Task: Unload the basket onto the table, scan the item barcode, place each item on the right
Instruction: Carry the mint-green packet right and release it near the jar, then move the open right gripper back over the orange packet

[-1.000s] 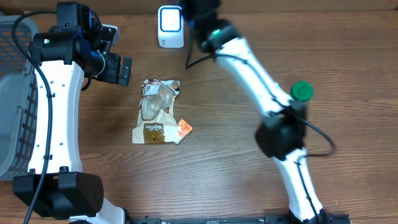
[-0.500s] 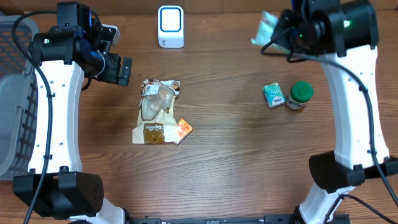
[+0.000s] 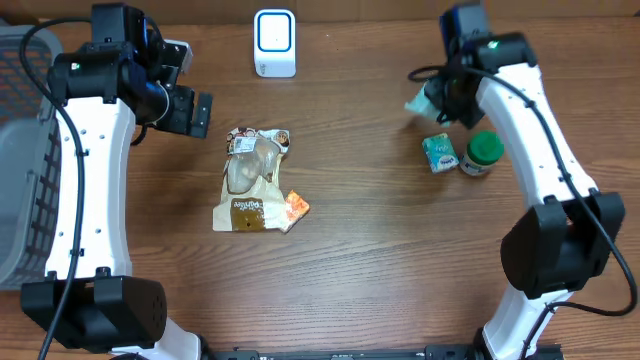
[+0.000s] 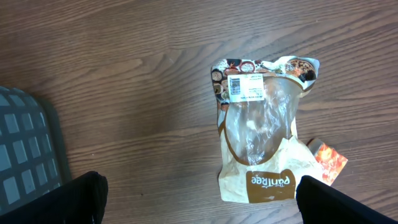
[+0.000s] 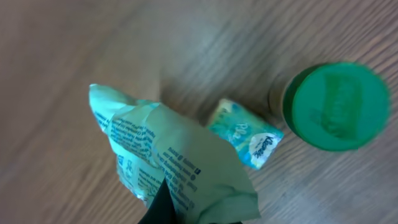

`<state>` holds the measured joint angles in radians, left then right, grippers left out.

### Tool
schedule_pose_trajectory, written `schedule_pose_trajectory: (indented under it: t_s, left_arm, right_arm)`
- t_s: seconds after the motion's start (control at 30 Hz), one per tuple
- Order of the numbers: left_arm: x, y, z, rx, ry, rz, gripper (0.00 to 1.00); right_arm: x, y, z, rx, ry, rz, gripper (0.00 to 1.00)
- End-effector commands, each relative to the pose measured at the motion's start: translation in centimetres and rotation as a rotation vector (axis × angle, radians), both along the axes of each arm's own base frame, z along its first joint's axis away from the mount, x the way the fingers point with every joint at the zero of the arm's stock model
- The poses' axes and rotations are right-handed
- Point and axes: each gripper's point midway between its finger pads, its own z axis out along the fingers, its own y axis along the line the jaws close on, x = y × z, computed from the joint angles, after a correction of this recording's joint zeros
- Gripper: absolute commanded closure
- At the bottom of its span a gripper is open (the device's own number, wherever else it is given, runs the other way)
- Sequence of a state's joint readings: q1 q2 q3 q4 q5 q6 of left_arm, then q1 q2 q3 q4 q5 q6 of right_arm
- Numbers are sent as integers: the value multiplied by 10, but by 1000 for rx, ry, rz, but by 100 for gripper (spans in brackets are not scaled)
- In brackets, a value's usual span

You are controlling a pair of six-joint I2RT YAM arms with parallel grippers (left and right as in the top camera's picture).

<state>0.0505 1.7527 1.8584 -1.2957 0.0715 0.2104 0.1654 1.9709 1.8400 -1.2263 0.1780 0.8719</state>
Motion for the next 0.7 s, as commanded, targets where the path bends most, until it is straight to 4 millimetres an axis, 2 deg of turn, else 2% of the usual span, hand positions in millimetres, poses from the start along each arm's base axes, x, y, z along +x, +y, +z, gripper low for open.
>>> schedule_pose_trajectory:
  t_s: [0.0,0.07,0.13,0.17,0.23,0.37,0.53,0.57,0.6,0.67]
  left_arm:
    - [1,-1,3,-2,-9,-11,0]
    - [1,-1,3,-2,-9,-11,1]
    - [1,-1,3,-2,-9,-11,0]
    - [1,-1,3,-2,-9,-11,1]
    - [1,-1,3,-2,-9,-11,0]
    - [1,-1,3,-2,-9,-11,1]
    - [1,0,3,-1,-9,-11,0]
    - [1,-1,3,-2,-9,-11,0]
    - [1,-1,3,-2,-9,-11,0]
    - [1,-1,3,-2,-9,-11,1]
  right_arm:
    - [-7,-12,-26,2,25,-49,96]
    - [-11,-15,-39,-2,44,-55,90]
    - [-13,-19,-48,-10,53,-54,80]
    - [-14,-21,-49,-15,55,-54,74]
    - [-13,-24,-49,-30,54,-35,54]
    - [-4,-20,-41,-45,33,90,43]
    - [10,3,-5,24,-29,292,36]
    - [13,13,6,57,-52,352,36]
    - [15,36,26,134,-91,462,36]
    - [11,59,38,220,-114,556,35]
